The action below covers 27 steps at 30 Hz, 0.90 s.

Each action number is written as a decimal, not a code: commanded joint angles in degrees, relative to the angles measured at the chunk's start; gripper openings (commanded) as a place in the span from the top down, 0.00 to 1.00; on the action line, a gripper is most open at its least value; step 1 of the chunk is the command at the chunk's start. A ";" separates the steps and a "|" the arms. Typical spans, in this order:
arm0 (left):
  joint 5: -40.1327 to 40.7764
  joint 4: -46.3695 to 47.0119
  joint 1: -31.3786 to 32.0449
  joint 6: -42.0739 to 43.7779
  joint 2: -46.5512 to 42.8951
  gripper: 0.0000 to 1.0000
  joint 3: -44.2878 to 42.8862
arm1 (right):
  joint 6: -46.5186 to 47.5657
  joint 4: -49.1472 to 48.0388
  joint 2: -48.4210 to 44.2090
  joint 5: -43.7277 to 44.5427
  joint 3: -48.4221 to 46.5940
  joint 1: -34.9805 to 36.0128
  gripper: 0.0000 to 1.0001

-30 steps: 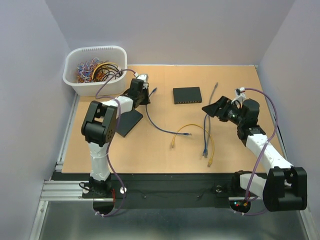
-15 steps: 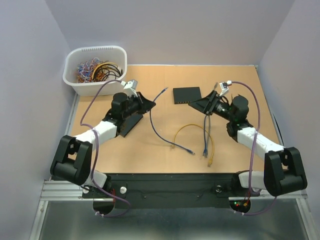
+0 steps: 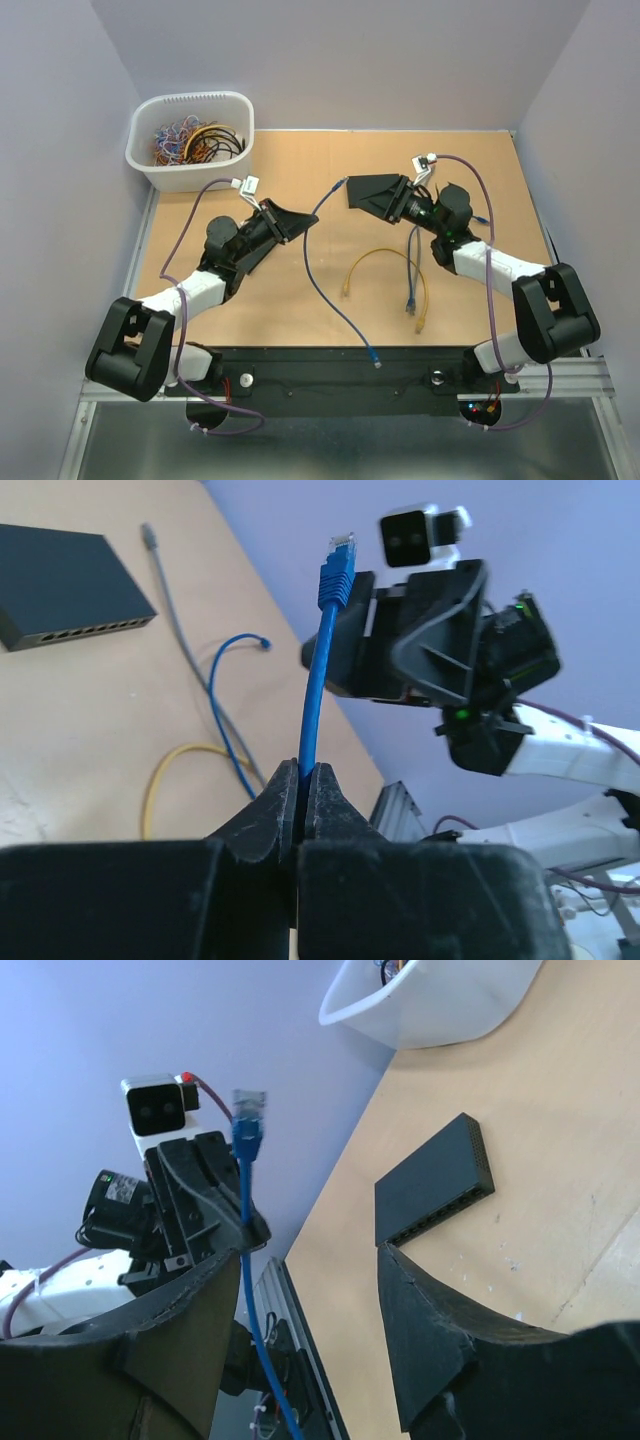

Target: Insert the plug into the switch port

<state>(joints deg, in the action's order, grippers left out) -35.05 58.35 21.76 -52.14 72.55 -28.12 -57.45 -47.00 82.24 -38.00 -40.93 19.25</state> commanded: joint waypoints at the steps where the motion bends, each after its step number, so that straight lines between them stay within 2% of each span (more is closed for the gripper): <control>1: -3.36 12.65 0.30 -6.92 -1.28 1.00 2.19 | -0.38 -5.73 1.17 2.14 -3.72 1.85 0.39; 6: -3.98 18.98 0.48 -11.04 0.48 1.00 4.03 | 0.32 -6.96 2.66 2.31 -5.39 3.95 0.45; 10: -4.33 22.15 0.65 -12.81 2.24 1.00 4.56 | 1.20 -7.84 2.75 3.37 -5.65 5.27 0.45; 14: -4.42 23.21 0.92 -13.34 3.29 1.00 4.48 | 1.55 -8.02 2.93 4.33 -6.27 6.15 0.45; 21: -3.98 23.74 1.53 -13.69 3.03 1.00 4.48 | 1.46 -8.02 3.89 6.35 -7.50 7.12 0.51; 24: -3.89 23.74 1.88 -13.52 3.12 1.00 4.39 | 1.55 -8.02 4.94 6.62 -8.20 7.65 0.62; 27: -3.71 23.83 2.15 -13.43 3.30 1.00 4.56 | 1.55 -8.02 6.27 6.71 -9.17 8.35 0.68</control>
<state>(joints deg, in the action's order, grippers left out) -38.15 72.90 23.33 -65.30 76.71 -23.90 -56.69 -51.53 87.15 -32.45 -47.18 26.35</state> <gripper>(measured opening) 0.070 0.339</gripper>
